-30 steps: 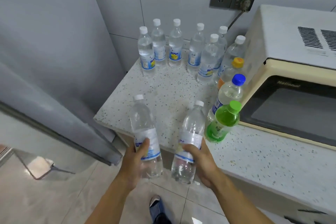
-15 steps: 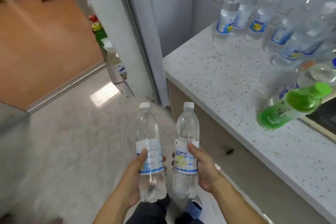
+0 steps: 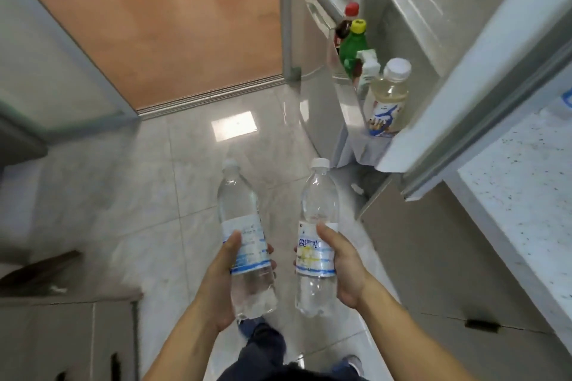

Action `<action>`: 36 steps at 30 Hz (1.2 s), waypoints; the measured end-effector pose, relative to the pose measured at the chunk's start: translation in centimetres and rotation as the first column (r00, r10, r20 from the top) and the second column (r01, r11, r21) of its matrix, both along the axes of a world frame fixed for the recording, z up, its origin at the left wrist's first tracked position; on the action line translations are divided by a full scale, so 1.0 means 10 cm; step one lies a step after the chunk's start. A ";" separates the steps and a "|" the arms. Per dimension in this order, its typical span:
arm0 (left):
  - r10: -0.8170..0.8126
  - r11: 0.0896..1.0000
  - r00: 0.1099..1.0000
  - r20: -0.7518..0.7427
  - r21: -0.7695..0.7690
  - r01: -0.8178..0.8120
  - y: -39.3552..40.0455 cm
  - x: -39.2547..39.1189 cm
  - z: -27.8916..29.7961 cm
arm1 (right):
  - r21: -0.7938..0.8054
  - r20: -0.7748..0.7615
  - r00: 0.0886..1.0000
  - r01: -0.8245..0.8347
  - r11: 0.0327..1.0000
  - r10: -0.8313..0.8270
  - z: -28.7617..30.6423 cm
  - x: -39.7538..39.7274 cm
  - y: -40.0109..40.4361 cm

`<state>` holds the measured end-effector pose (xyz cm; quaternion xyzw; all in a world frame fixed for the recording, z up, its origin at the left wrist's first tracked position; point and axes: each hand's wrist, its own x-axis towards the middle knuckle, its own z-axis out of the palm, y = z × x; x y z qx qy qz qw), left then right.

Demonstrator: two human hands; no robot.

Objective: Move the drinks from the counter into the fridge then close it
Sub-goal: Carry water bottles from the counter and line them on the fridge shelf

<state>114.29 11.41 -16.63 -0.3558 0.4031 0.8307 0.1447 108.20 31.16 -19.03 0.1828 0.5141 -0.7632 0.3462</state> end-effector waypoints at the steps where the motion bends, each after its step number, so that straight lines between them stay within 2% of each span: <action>1: 0.005 1.000 1.000 -0.004 -0.008 -0.005 -0.18 -0.03 0.01 | 0.003 -0.004 1.000 -0.017 1.000 0.017 0.02 -0.07 -0.18; 7: 0.012 0.999 0.998 -0.057 -0.052 -0.014 -1.12 -0.33 0.15 | 0.050 -0.060 0.994 -0.090 0.995 0.093 0.18 -0.47 -1.25; 13: 0.022 0.995 0.996 -0.088 -0.090 -0.030 -1.76 -0.73 0.14 | 0.018 -0.072 0.988 -0.132 0.991 0.133 0.24 -0.90 -1.86; 18: 0.019 1.000 0.993 -0.120 -0.022 -0.022 -2.10 -1.27 0.04 | 0.014 -0.078 0.986 -0.147 0.989 0.148 0.17 -1.42 -2.19; 21: -0.005 1.000 0.993 -0.119 -0.025 0.003 -2.29 -1.72 -0.01 | 0.009 -0.069 0.990 -0.122 0.992 0.123 0.07 -1.85 -2.39; 29: -0.120 0.957 0.992 -0.031 -0.271 0.107 -2.74 -3.24 0.11 | -0.015 -0.048 0.996 -0.072 0.997 0.071 0.03 -3.30 -2.79; 36: -0.229 0.920 0.972 -0.050 -0.336 0.200 -2.91 -4.52 0.25 | 0.024 -0.071 0.997 0.032 0.999 -0.030 0.12 -4.44 -2.91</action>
